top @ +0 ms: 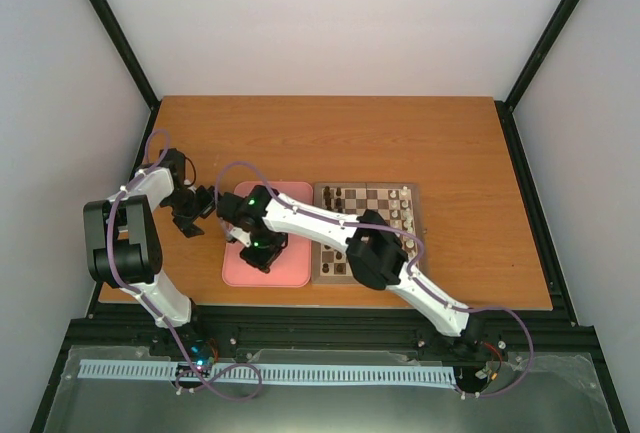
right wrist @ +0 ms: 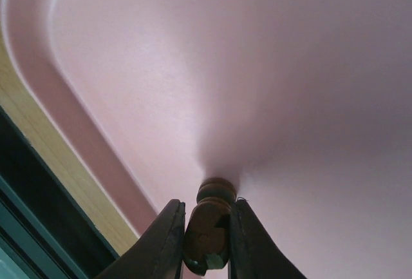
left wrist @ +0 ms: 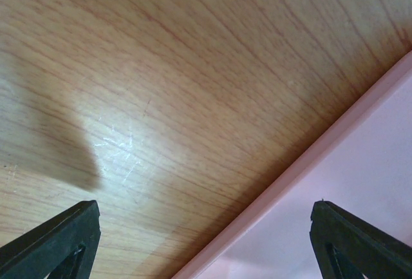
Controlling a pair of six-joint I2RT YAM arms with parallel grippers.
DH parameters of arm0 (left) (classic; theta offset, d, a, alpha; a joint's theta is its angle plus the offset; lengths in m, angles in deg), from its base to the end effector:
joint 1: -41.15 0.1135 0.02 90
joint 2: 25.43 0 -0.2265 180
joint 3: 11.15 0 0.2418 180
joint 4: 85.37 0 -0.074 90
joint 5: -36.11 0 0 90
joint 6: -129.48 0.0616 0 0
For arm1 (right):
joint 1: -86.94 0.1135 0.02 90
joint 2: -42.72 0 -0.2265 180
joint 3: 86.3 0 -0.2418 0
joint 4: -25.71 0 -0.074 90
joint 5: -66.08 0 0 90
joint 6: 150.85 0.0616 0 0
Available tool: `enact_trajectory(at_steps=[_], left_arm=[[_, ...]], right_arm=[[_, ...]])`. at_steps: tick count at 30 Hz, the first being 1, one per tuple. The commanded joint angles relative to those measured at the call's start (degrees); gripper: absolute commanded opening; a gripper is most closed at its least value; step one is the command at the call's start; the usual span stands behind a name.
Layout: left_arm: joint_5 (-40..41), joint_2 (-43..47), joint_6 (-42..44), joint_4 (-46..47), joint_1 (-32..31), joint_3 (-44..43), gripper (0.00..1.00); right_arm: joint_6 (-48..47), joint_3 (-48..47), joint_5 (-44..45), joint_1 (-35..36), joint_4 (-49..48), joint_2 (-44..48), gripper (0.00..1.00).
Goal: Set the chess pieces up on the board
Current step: Pick up the chess piece from the storage box, then place the chess piece on the chessboard.
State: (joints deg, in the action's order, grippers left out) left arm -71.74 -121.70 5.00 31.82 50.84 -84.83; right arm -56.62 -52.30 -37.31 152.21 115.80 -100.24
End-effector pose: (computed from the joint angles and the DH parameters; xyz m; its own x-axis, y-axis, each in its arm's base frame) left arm 0.2778 0.0283 0.1136 -0.7330 -0.6718 0.1069 -0.6683 0.6819 -0.2973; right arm 0.1749 0.4139 0.1290 -0.4822 -0.8754 -0.0343 -0.8553 0.4620 0.2344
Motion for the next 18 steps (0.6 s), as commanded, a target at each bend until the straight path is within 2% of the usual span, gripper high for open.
enact_trajectory(at_steps=[1, 4, 10, 18], left_arm=[[-0.4, 1.7, 0.9, 0.1, 0.1, -0.5, 1.00], [-0.6, 1.7, 0.7, 0.1, 0.1, -0.5, 1.00], [-1.0, 1.0, 0.6, 0.5, 0.1, -0.6, 1.00], [-1.2, 0.3, 0.6, 0.5, 0.1, -0.9, 1.00]], right_arm=[[1.9, -0.1, 4.1, -2.4, 3.2, 5.6, 0.07], [3.5, 4.3, 6.3, -4.1, 4.2, 11.3, 0.07], [7.6, 19.7, 7.7, -6.3, 3.3, 21.7, 0.08], [16.8, 34.7, 10.3, -6.6, -3.4, 32.0, 0.07]])
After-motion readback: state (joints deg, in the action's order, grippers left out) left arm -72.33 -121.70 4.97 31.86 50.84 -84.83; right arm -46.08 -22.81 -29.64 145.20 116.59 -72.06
